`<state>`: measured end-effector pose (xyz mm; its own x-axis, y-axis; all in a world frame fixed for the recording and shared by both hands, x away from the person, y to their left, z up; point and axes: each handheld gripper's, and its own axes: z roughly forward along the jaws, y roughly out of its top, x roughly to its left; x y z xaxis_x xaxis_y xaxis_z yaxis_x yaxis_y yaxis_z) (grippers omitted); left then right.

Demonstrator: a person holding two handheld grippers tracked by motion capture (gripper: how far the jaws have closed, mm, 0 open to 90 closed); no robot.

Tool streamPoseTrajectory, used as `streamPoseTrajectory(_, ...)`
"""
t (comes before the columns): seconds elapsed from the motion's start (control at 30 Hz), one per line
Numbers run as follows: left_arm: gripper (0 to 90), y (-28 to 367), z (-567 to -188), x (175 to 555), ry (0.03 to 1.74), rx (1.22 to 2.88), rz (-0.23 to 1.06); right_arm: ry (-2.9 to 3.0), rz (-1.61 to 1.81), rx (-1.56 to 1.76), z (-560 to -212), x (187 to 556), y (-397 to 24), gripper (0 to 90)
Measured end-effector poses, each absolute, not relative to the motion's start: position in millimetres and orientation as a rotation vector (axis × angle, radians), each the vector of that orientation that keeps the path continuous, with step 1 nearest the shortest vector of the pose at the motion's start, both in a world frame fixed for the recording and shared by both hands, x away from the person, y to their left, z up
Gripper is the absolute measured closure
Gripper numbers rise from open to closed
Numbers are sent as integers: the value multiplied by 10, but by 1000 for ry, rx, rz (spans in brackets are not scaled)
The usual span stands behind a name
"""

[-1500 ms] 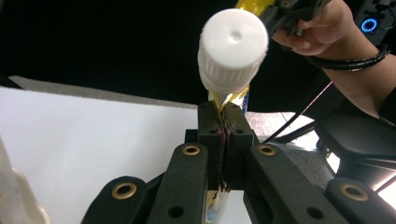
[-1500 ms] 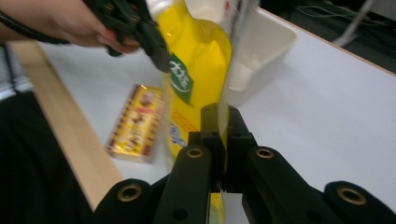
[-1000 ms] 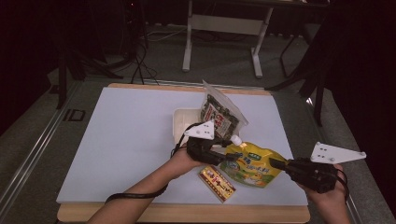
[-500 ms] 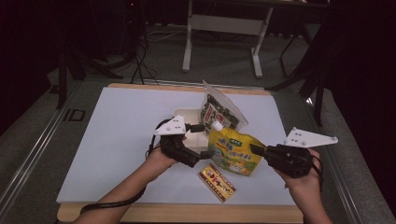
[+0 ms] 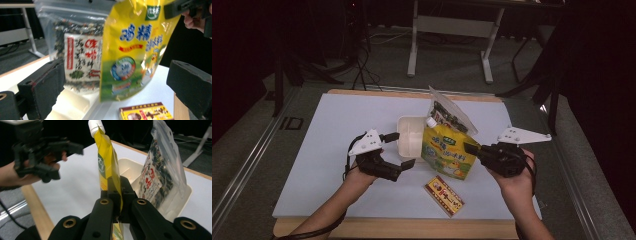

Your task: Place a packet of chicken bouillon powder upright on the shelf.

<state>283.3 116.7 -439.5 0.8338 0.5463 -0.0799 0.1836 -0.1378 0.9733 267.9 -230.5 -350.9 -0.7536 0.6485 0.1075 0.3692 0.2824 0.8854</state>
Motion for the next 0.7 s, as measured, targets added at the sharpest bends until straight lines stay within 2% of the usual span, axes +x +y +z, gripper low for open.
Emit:
streamPoseTrajectory(0.2,23,1354,-4533,2756,619,1736,387,2227,1497,1003,-3534,2773,-2175,900)
streamPoseTrajectory(0.7,24,1838,-4921,2572,791,1689,470,2062,1472,1157,-3655,3015,-1684,900)
